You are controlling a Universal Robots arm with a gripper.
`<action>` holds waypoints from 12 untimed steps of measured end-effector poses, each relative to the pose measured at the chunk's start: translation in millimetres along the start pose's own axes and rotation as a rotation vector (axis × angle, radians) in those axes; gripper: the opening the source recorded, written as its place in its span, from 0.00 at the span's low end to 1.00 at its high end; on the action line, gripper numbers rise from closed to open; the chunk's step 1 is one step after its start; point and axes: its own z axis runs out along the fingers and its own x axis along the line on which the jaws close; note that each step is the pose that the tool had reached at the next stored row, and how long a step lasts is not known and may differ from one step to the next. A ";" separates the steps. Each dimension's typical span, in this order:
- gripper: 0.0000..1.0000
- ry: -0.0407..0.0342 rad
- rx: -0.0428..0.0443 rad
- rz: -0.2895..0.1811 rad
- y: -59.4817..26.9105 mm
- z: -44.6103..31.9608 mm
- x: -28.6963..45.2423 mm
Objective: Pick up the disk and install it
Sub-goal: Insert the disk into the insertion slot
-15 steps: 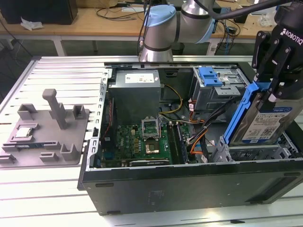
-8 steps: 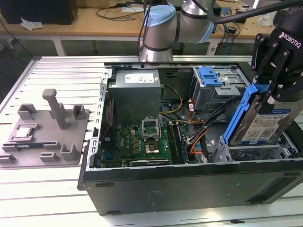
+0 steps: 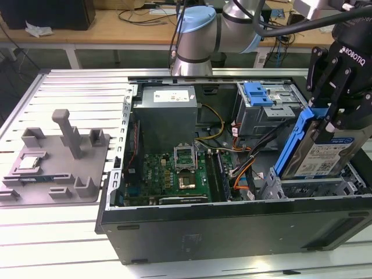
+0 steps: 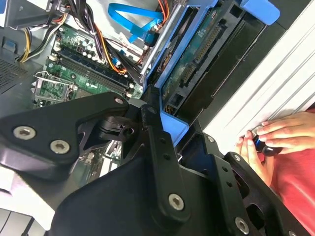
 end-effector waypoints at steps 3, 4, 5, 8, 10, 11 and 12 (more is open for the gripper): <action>0.36 0.0000 0.0000 0.000 -0.1 2.8 0.0; 0.36 -0.0001 0.0000 0.000 -0.1 3.4 -0.1; 0.36 0.0000 0.0000 0.000 -0.1 3.9 -0.1; 0.36 0.0000 0.0000 0.000 -0.2 8.0 -0.2; 0.36 0.0000 0.0000 0.000 -0.2 9.3 -0.2; 0.36 -0.0001 0.0000 0.000 -0.2 10.4 -0.3; 0.36 -0.0001 0.0000 0.000 -0.2 11.0 -0.3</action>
